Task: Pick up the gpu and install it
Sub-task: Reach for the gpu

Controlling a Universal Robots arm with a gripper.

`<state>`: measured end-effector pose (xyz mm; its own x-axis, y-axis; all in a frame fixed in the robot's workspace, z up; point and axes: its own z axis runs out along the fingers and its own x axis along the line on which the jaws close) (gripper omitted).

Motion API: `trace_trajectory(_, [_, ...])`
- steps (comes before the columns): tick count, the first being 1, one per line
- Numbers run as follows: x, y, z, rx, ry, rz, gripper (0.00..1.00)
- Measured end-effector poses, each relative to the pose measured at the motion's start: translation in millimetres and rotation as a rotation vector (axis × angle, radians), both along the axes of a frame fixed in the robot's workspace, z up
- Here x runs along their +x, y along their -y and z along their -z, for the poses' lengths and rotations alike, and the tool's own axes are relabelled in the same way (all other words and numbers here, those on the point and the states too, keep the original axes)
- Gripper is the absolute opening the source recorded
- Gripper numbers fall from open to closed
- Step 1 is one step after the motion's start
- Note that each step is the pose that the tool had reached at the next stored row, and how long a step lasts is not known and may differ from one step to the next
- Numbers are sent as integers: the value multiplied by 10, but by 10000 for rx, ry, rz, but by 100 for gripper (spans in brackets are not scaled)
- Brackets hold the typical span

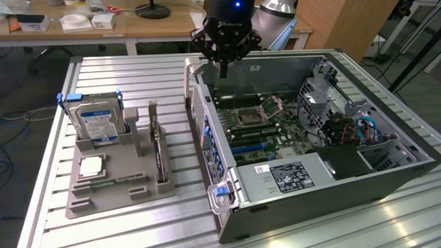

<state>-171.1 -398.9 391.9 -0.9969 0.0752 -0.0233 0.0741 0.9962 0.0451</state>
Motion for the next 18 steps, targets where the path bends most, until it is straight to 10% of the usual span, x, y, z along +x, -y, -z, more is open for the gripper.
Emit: trace_trajectory(18, [-204,0,7,0,0,1,11])
